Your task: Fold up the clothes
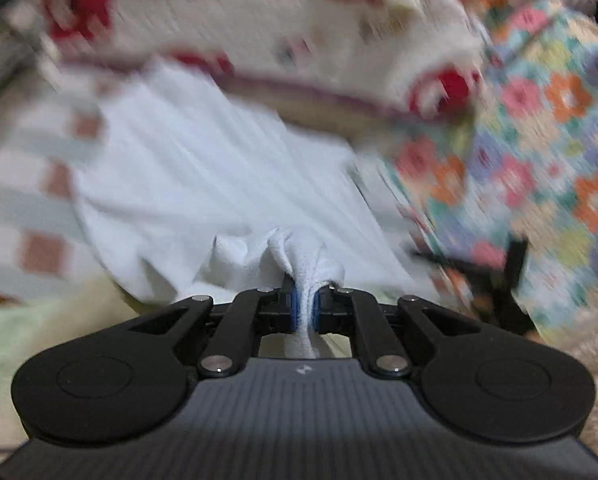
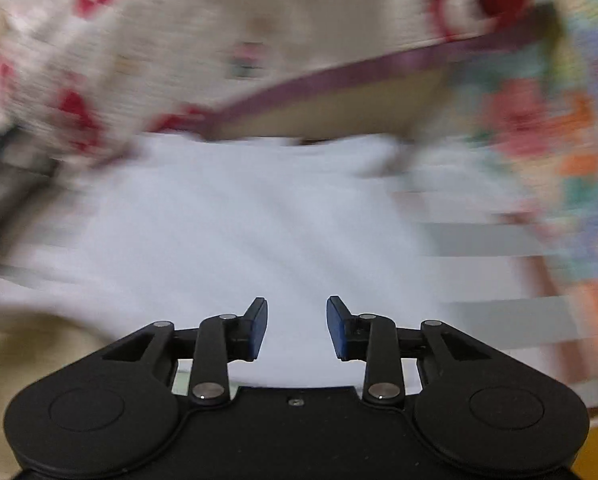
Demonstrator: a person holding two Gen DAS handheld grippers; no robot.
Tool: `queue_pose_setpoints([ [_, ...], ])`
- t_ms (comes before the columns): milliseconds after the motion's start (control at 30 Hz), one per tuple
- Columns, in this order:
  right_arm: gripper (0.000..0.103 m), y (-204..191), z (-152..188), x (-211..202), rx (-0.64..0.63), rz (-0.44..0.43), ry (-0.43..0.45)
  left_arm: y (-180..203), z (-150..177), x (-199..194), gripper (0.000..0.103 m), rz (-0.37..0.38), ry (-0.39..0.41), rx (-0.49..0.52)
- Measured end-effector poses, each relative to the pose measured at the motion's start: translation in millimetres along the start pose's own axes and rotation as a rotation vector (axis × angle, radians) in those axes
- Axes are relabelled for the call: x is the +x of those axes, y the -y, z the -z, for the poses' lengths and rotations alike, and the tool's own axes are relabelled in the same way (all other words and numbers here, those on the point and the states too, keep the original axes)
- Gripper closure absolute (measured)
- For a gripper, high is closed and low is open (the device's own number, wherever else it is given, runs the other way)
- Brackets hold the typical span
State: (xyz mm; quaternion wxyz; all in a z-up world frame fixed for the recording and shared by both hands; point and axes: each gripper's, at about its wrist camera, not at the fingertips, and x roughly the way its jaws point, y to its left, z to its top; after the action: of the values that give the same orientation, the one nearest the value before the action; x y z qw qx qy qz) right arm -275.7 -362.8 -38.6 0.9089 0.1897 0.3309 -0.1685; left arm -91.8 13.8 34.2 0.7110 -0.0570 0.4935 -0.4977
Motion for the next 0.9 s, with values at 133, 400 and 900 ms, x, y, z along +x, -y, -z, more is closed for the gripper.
queue_pose_setpoints([
  [133,0.058,-33,-8,14,0.100,-0.339,-0.105,6,17,48,0.089,0.032,-0.220,-0.030],
  [400,0.057,-83,9,68,0.182,-0.666,-0.371,-8,32,19,0.054,0.068,-0.169,-0.093],
  [900,0.050,-94,68,84,0.270,-0.945,-0.721,-109,-11,70,0.074,-0.168,-0.100,-0.236],
])
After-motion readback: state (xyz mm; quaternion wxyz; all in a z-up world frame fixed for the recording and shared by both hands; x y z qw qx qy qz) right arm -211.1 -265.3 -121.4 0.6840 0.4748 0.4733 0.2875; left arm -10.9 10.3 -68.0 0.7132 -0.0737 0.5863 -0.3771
